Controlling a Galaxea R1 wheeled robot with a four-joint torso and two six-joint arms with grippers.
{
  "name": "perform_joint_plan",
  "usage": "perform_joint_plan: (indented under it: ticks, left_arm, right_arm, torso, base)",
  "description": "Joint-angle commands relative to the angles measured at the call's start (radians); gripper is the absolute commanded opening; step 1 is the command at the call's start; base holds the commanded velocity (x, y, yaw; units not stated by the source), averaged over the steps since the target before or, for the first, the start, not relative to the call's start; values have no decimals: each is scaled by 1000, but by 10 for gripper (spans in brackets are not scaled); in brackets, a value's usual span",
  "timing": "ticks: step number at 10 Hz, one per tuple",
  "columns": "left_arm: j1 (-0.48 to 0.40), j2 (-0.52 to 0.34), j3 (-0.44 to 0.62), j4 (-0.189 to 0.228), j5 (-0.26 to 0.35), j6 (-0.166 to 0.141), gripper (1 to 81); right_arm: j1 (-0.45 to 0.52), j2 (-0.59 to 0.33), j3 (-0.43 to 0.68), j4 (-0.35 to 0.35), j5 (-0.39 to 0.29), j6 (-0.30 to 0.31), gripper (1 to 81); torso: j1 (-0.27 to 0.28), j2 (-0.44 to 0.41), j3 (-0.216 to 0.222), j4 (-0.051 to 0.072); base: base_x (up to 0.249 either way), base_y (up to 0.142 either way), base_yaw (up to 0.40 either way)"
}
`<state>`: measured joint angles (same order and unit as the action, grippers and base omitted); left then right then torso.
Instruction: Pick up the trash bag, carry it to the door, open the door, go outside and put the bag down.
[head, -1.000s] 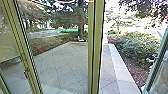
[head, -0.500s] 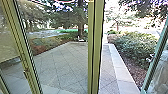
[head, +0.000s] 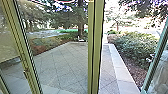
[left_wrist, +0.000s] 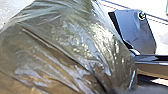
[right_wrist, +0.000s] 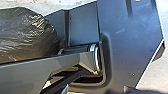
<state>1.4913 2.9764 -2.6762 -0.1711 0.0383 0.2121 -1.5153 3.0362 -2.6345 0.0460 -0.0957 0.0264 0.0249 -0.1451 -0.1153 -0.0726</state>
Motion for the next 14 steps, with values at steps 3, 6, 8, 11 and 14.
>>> perform_joint_plan:
  ticks: [3, 6, 8, 11, 14]
  left_arm:
    - [-56, -2, -1, 12, 57, 10, 10]
    - [-55, -3, 2, 33, 57, 9, 10]
    - [-55, -5, 2, 35, 58, 9, 10]
    - [-56, -5, 4, 35, 64, 9, 10]
    - [-59, -2, 4, 35, 68, 9, 10]
  right_arm:
    - [46, 32, -15, -11, -53, -3, 811]
    - [40, 34, -16, -11, -41, -3, 811]
    - [40, 34, -16, -12, -39, -3, 811]
    - [40, 34, -16, -12, -39, -3, 811]
    - [40, 34, -16, -12, -39, -3, 811]
  torso:
    - [0, 0, 0, 0]
    - [0, 0, 0, 0]
    - [0, 0, 0, 0]
    - [0, 0, 0, 0]
    - [0, 0, 0, 0]
  base:
    - [0, 0, 0]
    - [0, 0, 0]
    - [0, 0, 0]
    - [0, 0, -35]
    - [0, 0, -251]
